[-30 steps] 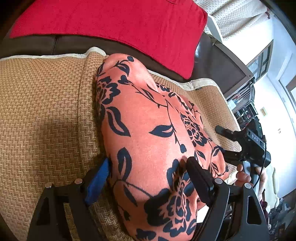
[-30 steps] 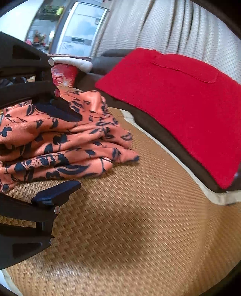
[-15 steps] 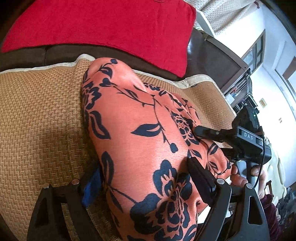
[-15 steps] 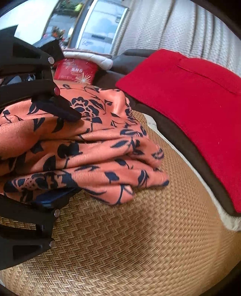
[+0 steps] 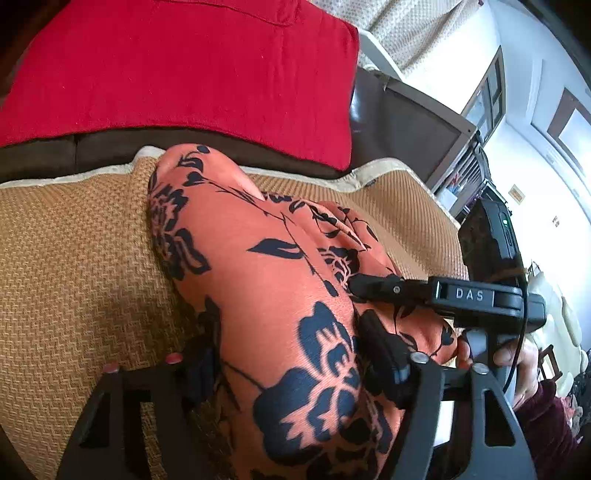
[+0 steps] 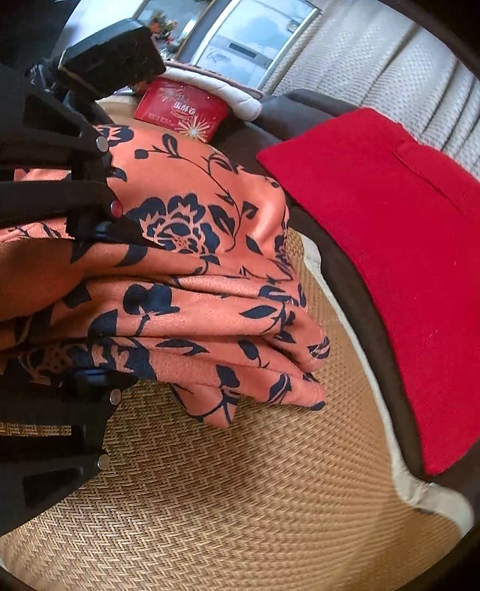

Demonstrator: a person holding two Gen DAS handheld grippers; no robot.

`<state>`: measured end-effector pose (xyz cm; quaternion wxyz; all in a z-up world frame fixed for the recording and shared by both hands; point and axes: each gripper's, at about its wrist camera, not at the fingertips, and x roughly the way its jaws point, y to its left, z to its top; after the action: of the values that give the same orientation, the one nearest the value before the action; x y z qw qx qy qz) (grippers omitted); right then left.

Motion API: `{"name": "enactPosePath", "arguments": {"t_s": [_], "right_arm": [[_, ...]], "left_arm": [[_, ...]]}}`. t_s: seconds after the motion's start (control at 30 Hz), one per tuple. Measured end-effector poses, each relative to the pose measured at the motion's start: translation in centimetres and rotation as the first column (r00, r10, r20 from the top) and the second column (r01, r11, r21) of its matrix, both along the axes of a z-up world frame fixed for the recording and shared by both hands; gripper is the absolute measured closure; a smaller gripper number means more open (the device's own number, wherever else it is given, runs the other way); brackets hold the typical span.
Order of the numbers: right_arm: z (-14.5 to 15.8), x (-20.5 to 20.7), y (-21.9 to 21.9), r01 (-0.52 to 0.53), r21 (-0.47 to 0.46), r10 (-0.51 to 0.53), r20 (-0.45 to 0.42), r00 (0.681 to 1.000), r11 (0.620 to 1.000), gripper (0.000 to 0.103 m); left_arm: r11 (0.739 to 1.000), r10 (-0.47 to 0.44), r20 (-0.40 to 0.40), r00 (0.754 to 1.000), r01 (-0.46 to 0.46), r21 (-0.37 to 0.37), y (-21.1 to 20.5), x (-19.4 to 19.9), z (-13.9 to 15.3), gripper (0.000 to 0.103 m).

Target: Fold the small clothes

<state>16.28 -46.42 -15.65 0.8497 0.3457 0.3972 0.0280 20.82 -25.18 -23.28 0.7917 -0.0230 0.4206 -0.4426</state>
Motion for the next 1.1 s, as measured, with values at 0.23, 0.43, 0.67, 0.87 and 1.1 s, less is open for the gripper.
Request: {"name": "enactPosePath", "arguments": {"t_s": [0.23, 0.43, 0.67, 0.87, 1.1], "right_arm": [[2.2, 0.7, 3.4, -0.025, -0.072, 0.029, 0.064, 0.998, 0.997, 0.056], [3.9, 1.9, 6.8, -0.045, -0.111, 0.057, 0.108, 0.992, 0.993, 0.057], [6.4, 3.1, 10.5, -0.061, -0.122, 0.085, 0.201, 0.976, 0.991, 0.058], [7.8, 3.6, 12.7, -0.084, -0.115, 0.111, 0.258, 0.960, 0.990, 0.058], [7.8, 3.9, 13.3, -0.113, -0.113, 0.138, 0.248, 0.959, 0.987, 0.058]], "left_arm": [[1.000, 0.010, 0.050, 0.999, -0.010, -0.014, 0.2, 0.3, 0.9, 0.042], [0.996, 0.054, 0.093, 0.994, -0.047, -0.074, 1.9, 0.7, 2.1, 0.043], [0.988, 0.117, 0.122, 0.986, -0.103, -0.113, 5.6, 1.5, 3.4, 0.044], [0.980, 0.177, 0.158, 0.972, -0.159, -0.117, 8.3, 1.8, 4.2, 0.044], [0.974, 0.219, 0.169, 0.961, -0.207, -0.088, 9.6, 2.1, 4.0, 0.044]]}}
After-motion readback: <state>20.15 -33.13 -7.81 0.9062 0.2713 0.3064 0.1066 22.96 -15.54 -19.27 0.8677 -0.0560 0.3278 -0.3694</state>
